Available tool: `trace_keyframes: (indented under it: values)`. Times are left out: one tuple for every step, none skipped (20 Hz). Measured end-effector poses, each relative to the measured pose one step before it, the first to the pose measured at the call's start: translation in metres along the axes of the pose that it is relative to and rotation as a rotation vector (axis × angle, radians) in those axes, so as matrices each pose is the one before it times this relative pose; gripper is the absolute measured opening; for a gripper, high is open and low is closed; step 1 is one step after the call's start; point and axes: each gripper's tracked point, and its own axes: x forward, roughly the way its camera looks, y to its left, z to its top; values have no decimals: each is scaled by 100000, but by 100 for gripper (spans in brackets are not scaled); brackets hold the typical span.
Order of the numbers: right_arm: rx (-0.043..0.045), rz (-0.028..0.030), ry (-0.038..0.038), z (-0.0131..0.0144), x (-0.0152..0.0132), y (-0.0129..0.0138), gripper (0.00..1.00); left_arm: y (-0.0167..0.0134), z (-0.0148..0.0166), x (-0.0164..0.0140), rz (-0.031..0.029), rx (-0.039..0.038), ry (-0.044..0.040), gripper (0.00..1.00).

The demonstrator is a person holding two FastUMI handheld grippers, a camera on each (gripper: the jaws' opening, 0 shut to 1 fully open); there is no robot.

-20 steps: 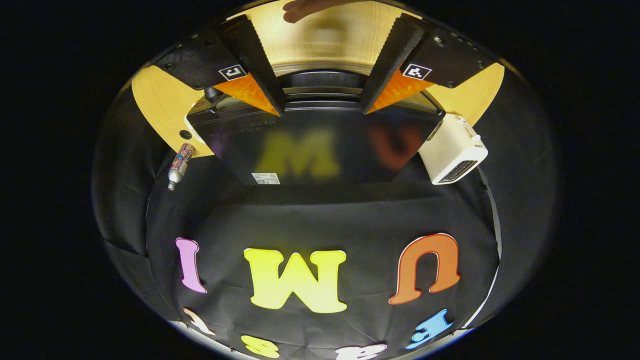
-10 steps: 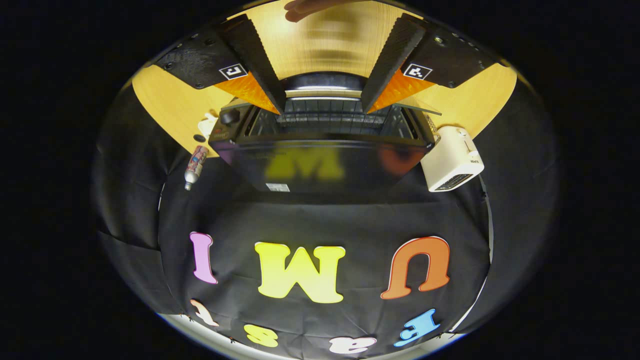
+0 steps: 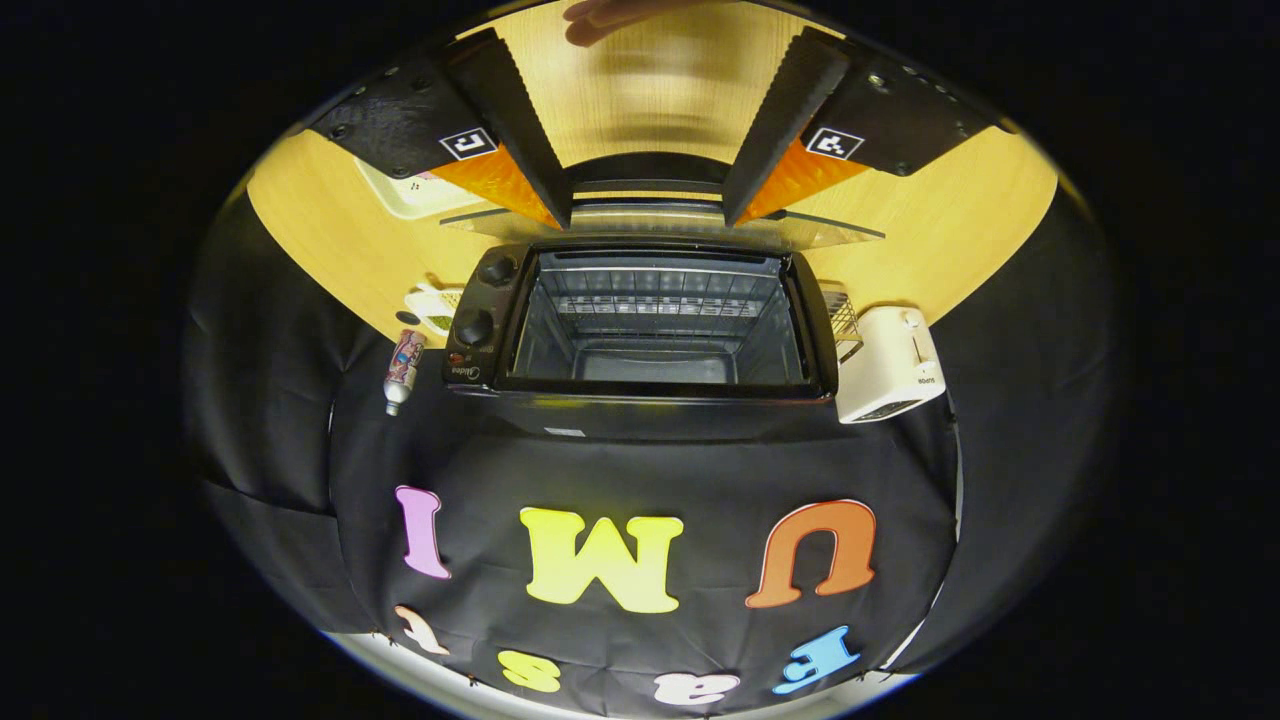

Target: Open the electric oven with the left hand, put the food in, and close the electric oven.

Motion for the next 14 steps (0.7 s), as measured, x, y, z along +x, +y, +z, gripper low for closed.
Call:
trace_keyframes:
  values:
    - [-461,-680,1023,-320,-3,48,100,-38,-545,18,308,1257,-306,96]
    - [-476,-242,859,-139,82,149,96,-114,-617,290,79,1403,81,96]
    - [-440,-120,648,-88,62,267,96,-75,-526,189,42,789,221,96]
    - [-494,-217,792,-131,85,115,96,74,-549,115,-27,-226,341,96]
    - [-574,-108,484,-232,185,122,96,132,-448,150,-28,-790,178,96]
    - [-653,-140,490,-178,142,150,96,186,-440,-19,-55,-1115,14,96]
    - [-757,-305,900,-330,321,106,96,132,-375,-3,-74,-951,-29,96]
    - [-866,410,1113,-401,331,183,100,33,-624,-52,-18,-550,15,96]
    - [-717,1091,1088,-413,395,397,100,-70,-551,-129,74,166,-98,96]
    - [-603,507,2111,-442,504,178,96,-90,-780,-362,117,-292,-353,96]
    - [-917,93,2949,-888,507,-62,100,47,-723,-42,-22,-568,857,96]
    - [-918,286,2641,-480,571,-100,100,65,-944,398,31,-844,1534,96]
    - [-518,-302,2611,-537,593,-126,96,131,-981,284,37,-976,2382,96]
    - [-477,-714,2957,-482,578,-264,96,212,-1203,338,13,-1343,3399,96]
